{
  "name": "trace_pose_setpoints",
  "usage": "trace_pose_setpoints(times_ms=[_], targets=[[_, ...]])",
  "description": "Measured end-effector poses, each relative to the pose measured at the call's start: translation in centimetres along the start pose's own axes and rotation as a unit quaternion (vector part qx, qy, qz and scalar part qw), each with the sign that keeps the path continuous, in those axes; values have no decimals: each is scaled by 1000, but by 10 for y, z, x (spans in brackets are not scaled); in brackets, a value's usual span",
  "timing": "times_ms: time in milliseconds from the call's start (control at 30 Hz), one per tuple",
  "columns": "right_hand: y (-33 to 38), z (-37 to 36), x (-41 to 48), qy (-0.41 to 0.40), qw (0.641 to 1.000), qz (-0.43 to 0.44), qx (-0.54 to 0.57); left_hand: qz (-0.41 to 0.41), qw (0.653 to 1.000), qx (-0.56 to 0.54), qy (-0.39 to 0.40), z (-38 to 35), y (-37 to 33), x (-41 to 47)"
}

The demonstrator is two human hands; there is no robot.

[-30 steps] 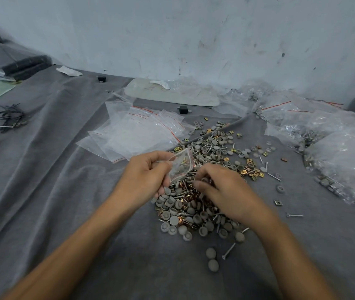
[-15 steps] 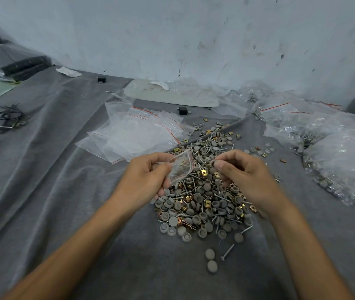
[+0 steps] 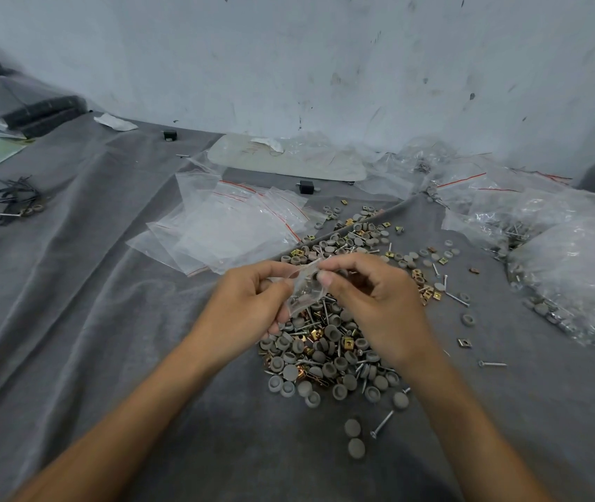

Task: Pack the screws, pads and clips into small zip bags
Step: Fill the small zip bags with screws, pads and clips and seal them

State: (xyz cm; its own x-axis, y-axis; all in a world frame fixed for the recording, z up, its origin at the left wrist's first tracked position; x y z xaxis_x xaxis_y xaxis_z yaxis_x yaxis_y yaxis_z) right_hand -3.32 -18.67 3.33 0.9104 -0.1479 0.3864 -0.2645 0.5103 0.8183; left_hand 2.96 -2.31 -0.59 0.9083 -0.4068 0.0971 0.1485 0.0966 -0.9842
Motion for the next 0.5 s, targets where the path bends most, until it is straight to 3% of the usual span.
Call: trace_pose_setpoints(times_ms=[200, 500], targets=[[4, 5, -1, -38, 999, 15, -33, 2, 1000, 8, 10, -2, -1, -1], [-1, 1, 0, -20, 999, 0, -30, 1, 1000, 14, 8, -1, 0, -1]])
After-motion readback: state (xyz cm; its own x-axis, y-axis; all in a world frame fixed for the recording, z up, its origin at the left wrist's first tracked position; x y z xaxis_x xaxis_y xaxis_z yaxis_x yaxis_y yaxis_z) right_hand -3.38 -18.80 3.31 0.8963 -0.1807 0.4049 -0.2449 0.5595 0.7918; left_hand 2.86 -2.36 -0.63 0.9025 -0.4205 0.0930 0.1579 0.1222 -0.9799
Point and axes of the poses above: each hand's wrist, its own x-axis towards the middle knuckle, its own z-axis out of the back of the hand, y = z × x, the point moved 7 cm from there along x, towards the middle knuckle, and after that the axes turned 1 degree about -z, right-handed, at the moved point
